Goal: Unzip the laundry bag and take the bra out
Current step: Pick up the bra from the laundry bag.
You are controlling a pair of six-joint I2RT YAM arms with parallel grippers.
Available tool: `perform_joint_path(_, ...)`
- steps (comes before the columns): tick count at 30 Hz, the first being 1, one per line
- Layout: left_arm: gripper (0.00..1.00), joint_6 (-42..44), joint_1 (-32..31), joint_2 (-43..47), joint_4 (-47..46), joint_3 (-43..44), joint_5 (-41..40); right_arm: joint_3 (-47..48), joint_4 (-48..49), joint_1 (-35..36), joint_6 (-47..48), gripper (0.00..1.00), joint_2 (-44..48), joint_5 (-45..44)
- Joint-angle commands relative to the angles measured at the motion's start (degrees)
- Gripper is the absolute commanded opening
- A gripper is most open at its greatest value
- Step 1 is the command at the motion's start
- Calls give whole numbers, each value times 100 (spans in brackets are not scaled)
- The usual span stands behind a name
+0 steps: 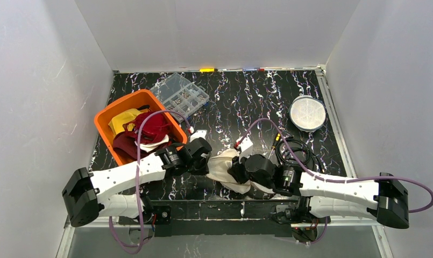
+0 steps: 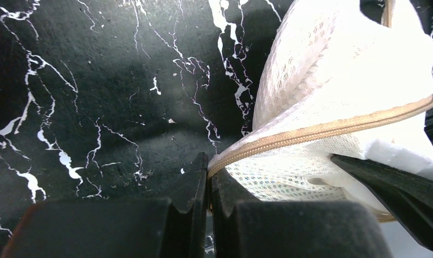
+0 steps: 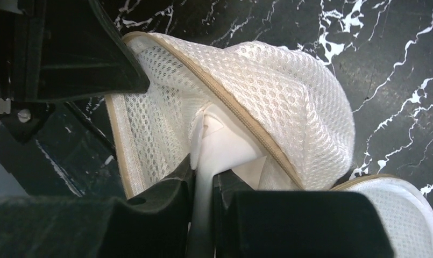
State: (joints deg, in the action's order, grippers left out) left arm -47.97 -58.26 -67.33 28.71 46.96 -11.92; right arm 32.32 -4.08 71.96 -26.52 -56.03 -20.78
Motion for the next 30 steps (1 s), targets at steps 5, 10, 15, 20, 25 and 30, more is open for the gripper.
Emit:
perform_joint_path(5,0,122,38,-679,-3,-213,53,-502,70,-68,-299,31,-77,-181)
perform_joint_path(10,0,77,-23,-857,-153,-249,122,-490,107,-73,-291,47,-150,-179)
perform_joint_path(15,0,107,-36,-856,-163,-231,103,-444,75,-82,-320,59,-36,-290)
perform_joint_path(20,0,95,-36,-870,-157,-240,100,-410,-24,-103,-447,63,0,-438)
perform_joint_path(25,0,69,-53,-883,-158,-257,102,-383,-56,-113,-557,66,-65,-618)
perform_joint_path(30,0,54,-81,-865,-157,-266,96,-265,-45,-126,-496,42,-351,-447)
